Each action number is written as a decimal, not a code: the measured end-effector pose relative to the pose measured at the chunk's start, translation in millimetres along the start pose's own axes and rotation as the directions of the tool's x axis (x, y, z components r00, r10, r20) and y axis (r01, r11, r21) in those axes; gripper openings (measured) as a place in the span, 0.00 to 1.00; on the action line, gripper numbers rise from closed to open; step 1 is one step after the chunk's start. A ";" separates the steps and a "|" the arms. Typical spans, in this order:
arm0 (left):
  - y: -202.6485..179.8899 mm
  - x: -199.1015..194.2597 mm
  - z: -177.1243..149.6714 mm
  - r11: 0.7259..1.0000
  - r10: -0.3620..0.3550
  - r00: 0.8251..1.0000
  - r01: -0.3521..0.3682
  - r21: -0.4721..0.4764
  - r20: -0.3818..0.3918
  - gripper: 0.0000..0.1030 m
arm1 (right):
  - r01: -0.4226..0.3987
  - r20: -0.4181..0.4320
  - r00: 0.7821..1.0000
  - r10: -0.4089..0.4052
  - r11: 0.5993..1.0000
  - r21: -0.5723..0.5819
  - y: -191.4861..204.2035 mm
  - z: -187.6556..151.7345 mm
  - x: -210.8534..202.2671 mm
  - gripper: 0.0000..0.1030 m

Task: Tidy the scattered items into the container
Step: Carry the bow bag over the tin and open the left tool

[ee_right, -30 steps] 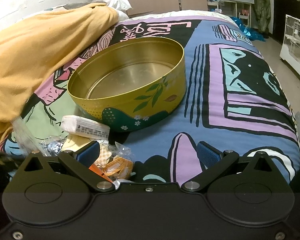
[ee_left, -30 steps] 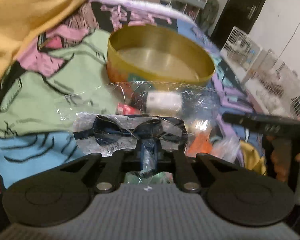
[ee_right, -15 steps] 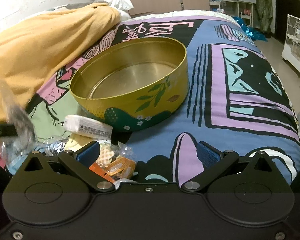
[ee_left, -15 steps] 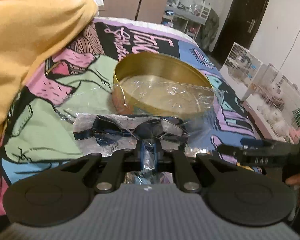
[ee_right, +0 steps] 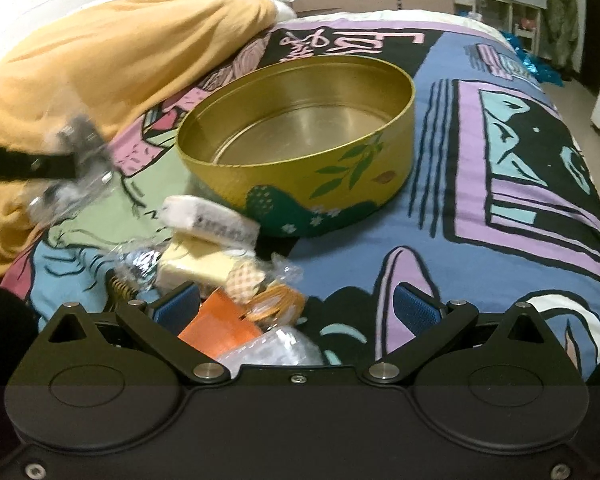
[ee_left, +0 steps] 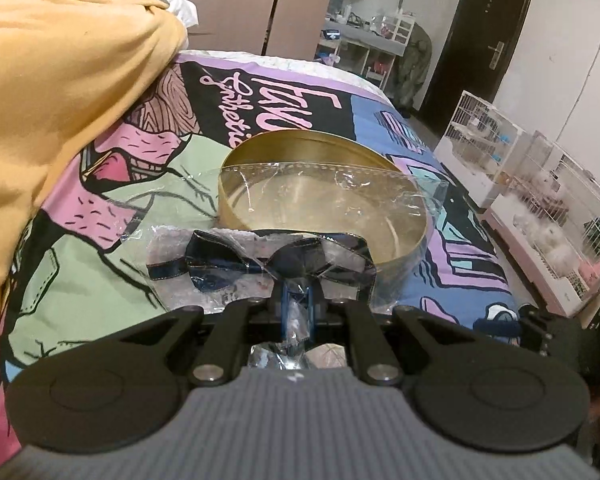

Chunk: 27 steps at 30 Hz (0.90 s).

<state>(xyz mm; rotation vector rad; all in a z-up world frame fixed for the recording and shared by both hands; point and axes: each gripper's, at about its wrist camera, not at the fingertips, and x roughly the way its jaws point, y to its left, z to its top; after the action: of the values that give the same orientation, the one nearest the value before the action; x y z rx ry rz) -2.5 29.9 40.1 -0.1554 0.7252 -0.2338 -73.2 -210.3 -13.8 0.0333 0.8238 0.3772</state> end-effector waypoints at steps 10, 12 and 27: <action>-13.0 16.7 19.8 0.999 -0.015 1.000 0.015 0.038 0.001 0.10 | -0.055 -0.068 0.996 0.050 0.996 -0.069 16.7 -8.5 -1.2 1.00; -14.5 18.8 24.5 0.999 -0.017 1.000 0.017 0.045 0.005 0.10 | -0.056 -0.083 0.995 0.050 0.995 -0.079 19.8 -10.5 -0.1 1.00; -29.9 51.7 64.2 0.995 -0.018 1.000 0.020 0.101 -0.024 0.10 | -0.035 -0.137 0.990 0.018 0.992 -0.119 26.9 -16.1 13.4 1.00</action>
<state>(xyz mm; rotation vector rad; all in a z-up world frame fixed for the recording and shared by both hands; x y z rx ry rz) 73.3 -8.7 61.2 -0.0633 0.7337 -0.2903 -85.0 -182.5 -29.6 -0.0953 0.9337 0.4576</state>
